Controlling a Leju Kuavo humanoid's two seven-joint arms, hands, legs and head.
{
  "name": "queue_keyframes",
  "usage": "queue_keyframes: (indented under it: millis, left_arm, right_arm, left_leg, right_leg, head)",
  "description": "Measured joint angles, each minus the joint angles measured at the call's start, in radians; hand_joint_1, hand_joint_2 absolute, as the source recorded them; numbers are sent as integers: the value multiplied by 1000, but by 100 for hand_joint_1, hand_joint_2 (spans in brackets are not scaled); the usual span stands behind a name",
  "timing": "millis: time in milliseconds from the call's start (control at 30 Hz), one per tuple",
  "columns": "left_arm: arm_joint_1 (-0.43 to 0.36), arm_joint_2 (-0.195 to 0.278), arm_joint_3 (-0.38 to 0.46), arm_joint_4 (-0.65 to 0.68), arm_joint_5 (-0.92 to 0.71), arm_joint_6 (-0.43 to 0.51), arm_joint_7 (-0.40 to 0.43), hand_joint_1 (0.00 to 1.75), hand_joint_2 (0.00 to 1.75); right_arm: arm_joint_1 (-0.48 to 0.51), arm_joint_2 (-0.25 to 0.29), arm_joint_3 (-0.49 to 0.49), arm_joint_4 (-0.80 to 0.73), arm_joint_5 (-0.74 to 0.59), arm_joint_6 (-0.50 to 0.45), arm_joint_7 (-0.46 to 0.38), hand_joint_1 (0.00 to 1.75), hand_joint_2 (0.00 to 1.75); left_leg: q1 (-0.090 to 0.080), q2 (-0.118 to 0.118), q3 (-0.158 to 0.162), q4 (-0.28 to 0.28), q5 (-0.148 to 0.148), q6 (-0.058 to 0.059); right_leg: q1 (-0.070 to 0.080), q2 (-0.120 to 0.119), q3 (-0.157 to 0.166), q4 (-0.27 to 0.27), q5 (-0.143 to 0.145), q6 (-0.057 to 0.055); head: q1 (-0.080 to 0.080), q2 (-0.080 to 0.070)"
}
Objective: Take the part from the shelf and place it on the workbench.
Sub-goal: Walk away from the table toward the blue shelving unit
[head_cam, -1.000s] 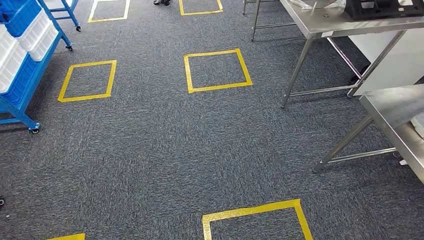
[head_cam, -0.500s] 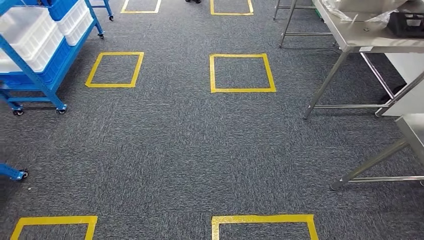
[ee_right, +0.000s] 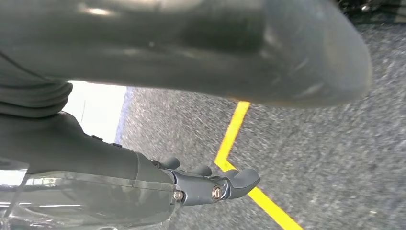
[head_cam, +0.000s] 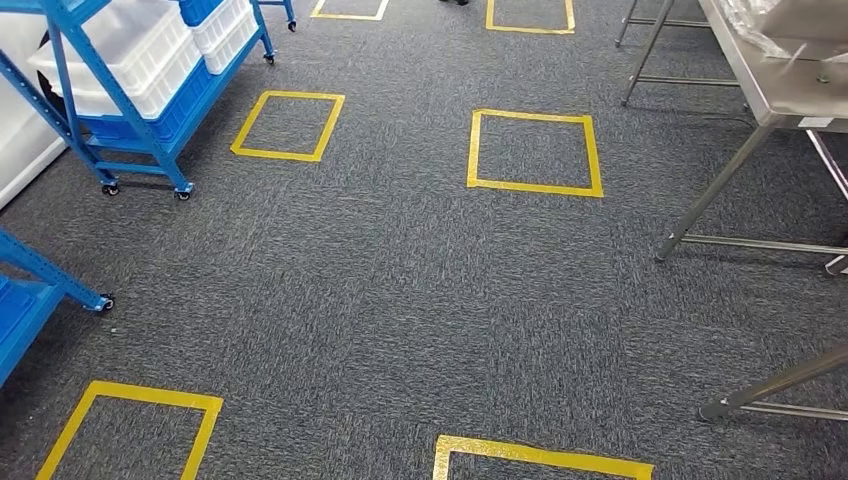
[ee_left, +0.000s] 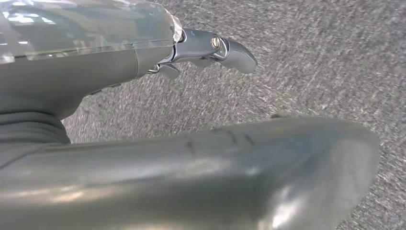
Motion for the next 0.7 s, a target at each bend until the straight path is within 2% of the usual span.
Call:
queue_keyframes:
  millis: [67,100,133,200,233,267,333,367,400,433,467,500,533,567,600,633,667,700]
  left_arm:
    - [-3,1,0,0,0,-1,-1,0,0]
    - [-5,2,0,0,0,-2,-1,0,0]
    - [-7,3,0,0,-1,-4,-2,0,0]
    - [-6,6,0,0,-4,-8,-2,0,0]
    - [-4,7,0,0,-5,-11,-2,0,0]
    - [-4,8,-1,0,-6,-13,-3,0,0]
    - [-6,9,-2,0,-7,-18,-3,0,0]
    - [-7,10,-3,0,-8,-20,-3,0,0]
    - [-7,11,-3,0,-8,-22,-3,0,0]
    - [-7,12,-4,0,-9,-23,-3,0,0]
    - [-6,13,-4,0,-9,-23,-3,0,0]
    - [-5,14,-4,0,-9,-24,-3,0,0]
    - [-5,14,-4,0,-10,-24,-3,0,0]
    - [-6,14,-5,0,-10,-25,-3,0,0]
    - [-7,15,-5,0,-10,-25,-3,0,0]
    - [-8,16,-5,0,-10,-25,-3,0,0]
    - [-8,18,-5,0,-10,-25,-3,0,0]
    - [-8,19,-5,0,-11,-26,-3,0,0]
  right_arm:
    - [-1,3,-1,0,0,0,-3,0,0]
    - [-1,4,-3,0,0,1,-4,0,0]
    - [-2,4,-4,0,0,3,-7,0,0]
    - [-6,4,-7,0,-2,7,-16,0,0]
    - [-7,5,-8,0,-2,8,-19,0,0]
    - [-8,5,-10,-1,-3,8,-22,0,0]
    - [-6,6,-14,-1,-4,8,-24,0,0]
    - [-5,7,-16,-1,-5,9,-26,0,0]
    - [-4,7,-17,0,-5,9,-28,0,0]
    - [-3,7,-19,0,-5,10,-29,0,0]
    - [-2,7,-21,0,-6,10,-30,0,0]
    - [-2,6,-22,0,-6,11,-31,0,0]
    - [-1,6,-23,0,-6,11,-31,0,0]
    - [0,6,-23,0,-6,11,-32,0,0]
    - [0,7,-23,1,-6,11,-33,0,0]
    - [-1,8,-23,1,-6,12,-34,0,0]
    - [-2,8,-23,2,-6,12,-34,0,0]
    - [-4,9,-23,2,-6,13,-35,0,0]
  left_leg:
    - [-5,38,71,-140,50,11]
    - [-9,50,89,-177,60,17]
    - [-12,53,92,-189,60,22]
    - [-11,30,92,-195,67,34]
    - [-9,19,94,-200,72,40]
    - [-6,9,96,-204,77,46]
    - [-5,-11,96,-208,83,55]
    - [-5,-22,94,-208,85,57]
    - [-6,-35,93,-207,86,58]
    - [-6,-50,93,-207,86,57]
    - [-5,-65,94,-206,85,57]
    - [-5,-81,96,-204,85,55]
    - [-3,-95,96,-201,84,51]
    - [-3,-108,94,-197,82,46]
    - [-3,-120,89,-194,82,39]
    - [-2,-130,83,-191,82,32]
    - [-1,-142,77,-191,84,24]
    - [1,-152,73,-192,86,17]
  right_leg:
    - [4,-19,6,2,-5,6]
    - [6,-28,8,3,-7,10]
    - [8,-37,10,3,-9,15]
    - [6,-50,14,4,-13,26]
    - [5,-37,12,13,-22,32]
    - [3,-15,3,38,-41,36]
    - [-2,41,-48,149,-104,42]
    - [-4,55,-81,217,-134,43]
    - [-6,60,-108,270,-149,44]
    - [-7,62,-121,289,-143,45]
    - [-9,65,-114,267,-116,46]
    - [-12,72,-90,210,-76,46]
    - [-16,93,-58,137,-39,45]
    - [-19,125,-33,75,-14,45]
    - [-21,149,-17,36,0,43]
    - [-20,167,-12,19,2,41]
    - [-18,168,-14,19,2,37]
    - [-18,152,-13,17,4,31]
  head:
    - [0,0]
    - [0,0]
    - [0,0]
    - [0,0]
    - [0,0]
    - [1,0]
    - [1,0]
    - [1,0]
    - [1,0]
    - [1,0]
    - [1,0]
    - [1,0]
    - [1,0]
    - [1,0]
    - [1,0]
    - [1,0]
    - [1,0]
    - [1,0]
